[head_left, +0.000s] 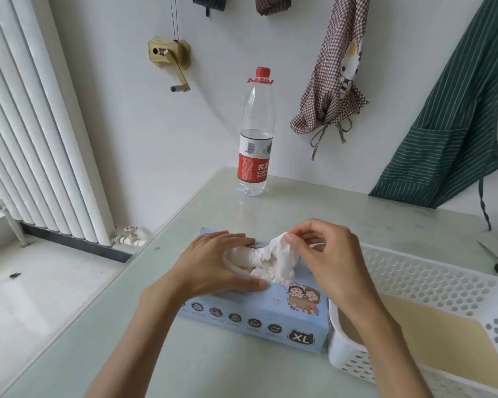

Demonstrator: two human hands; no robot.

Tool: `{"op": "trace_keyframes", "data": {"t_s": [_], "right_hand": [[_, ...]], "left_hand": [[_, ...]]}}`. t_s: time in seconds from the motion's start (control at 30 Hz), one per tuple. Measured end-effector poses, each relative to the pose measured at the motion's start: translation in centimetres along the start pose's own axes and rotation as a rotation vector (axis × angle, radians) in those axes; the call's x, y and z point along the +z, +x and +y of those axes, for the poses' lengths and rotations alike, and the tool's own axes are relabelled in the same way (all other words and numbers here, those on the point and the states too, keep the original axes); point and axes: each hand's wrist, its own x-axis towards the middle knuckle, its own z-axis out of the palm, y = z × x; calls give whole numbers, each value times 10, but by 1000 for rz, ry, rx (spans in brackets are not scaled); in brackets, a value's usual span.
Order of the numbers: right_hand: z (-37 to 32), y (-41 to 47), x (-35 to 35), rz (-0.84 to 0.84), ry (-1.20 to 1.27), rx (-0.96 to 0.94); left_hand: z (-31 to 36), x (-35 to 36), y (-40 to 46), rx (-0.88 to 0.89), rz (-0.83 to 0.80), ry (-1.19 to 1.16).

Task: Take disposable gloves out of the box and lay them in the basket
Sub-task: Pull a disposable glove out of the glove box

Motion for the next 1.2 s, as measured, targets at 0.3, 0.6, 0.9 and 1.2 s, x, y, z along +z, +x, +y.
{"op": "trace_keyframes", "data": {"t_s": [0.3,0.6,0.9,1.2], "right_hand": [[-12,1,-22,60,182,38],[-36,28,-60,84,354,46],[-31,20,-87,-132,247,235],[4,-41,-141,-303,203,366]], "left_hand": [[12,-8,-5,16,-17,10],[5,-13,-6,58,11,3],[105,-28,1,285,-22,-435],[147,-8,2,145,240,-720]]}}
